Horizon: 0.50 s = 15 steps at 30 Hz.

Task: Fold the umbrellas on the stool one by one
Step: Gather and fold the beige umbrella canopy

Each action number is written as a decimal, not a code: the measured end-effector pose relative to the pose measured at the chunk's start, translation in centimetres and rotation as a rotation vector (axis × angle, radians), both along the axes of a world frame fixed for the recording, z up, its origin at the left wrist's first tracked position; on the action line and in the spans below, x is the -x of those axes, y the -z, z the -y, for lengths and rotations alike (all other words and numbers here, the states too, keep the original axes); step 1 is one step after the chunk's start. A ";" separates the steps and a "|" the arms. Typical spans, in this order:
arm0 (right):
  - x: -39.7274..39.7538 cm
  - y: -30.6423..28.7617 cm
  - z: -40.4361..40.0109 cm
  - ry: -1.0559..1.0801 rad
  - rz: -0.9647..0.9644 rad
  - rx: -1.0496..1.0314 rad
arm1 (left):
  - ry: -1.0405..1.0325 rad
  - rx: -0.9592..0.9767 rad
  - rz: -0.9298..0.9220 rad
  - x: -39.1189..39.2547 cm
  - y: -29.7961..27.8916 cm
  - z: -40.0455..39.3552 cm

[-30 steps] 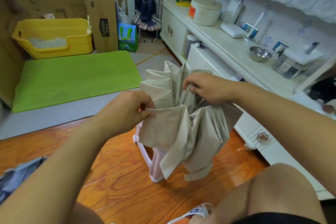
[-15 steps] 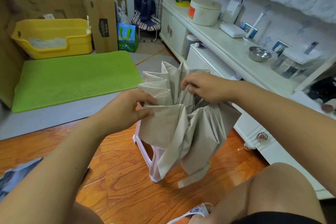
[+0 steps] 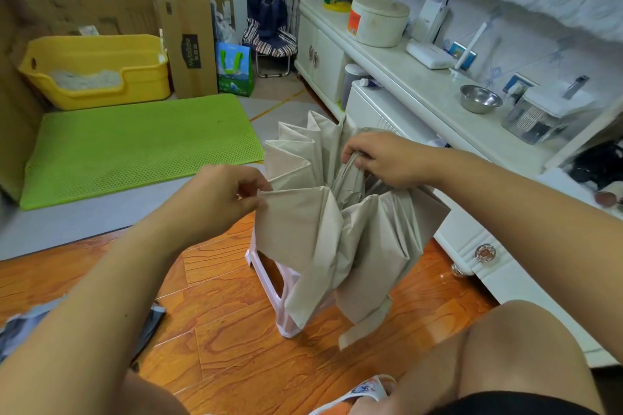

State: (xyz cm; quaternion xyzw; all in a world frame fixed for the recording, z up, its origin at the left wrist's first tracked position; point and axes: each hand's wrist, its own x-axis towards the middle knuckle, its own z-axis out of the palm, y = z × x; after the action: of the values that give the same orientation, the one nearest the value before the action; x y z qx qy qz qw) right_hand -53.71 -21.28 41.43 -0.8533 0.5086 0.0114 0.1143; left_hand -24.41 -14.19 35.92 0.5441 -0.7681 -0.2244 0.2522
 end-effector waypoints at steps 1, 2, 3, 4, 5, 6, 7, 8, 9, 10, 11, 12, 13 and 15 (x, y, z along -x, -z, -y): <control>0.1 0.0 0.1 0.006 0.001 0.004 | 0.011 0.028 0.030 -0.3 -0.1 -0.1; 0.1 0.0 0.1 0.009 0.003 0.005 | 0.031 0.064 0.059 -0.4 -0.4 -0.3; 0.1 0.0 0.1 0.008 0.003 0.006 | 0.055 0.096 0.084 -0.5 -0.6 -0.5; 0.1 0.1 0.2 0.005 0.002 0.005 | 0.076 0.122 0.098 -0.5 -0.9 -0.7; 0.1 0.1 0.2 0.001 0.001 0.005 | 0.089 0.136 0.101 -0.5 -1.1 -0.8; 0.0 0.1 0.2 -0.003 0.000 0.005 | 0.095 0.140 0.091 -0.5 -1.2 -0.8; -0.1 0.1 0.2 -0.005 -0.003 0.004 | 0.086 0.136 0.073 -0.4 -1.1 -0.7; -0.2 0.1 0.2 -0.011 -0.003 0.003 | 0.057 0.134 0.057 -0.2 -0.9 -0.5; -0.3 0.1 0.2 -0.018 -0.002 0.002 | 0.011 0.133 0.040 0.2 -0.6 -0.3; -0.5 0.1 0.1 -0.028 0.001 0.003 | -0.055 0.136 0.016 0.6 -0.1 0.0; -0.6 0.1 0.0 -0.036 0.005 0.007 | -0.135 0.153 -0.015 1.1 0.4 0.1; -0.8 0.0 -0.1 -0.041 0.012 0.013 | -0.219 0.206 -0.038 1.6 0.8 0.2; -0.9 0.0 -0.2 -0.042 0.018 0.022 | -0.281 0.282 -0.035 2.3 1.1 0.2; -1.3 0.0 -0.4 -0.027 0.018 0.034 | -0.203 0.447 -0.003 3.7 0.9 -0.2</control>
State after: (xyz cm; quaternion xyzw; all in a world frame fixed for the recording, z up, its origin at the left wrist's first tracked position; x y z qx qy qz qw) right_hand -52.42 -20.90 41.43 -0.8619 0.4962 -0.0034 0.1041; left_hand -28.09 -13.94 35.04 0.5490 -0.7395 -0.0234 0.3888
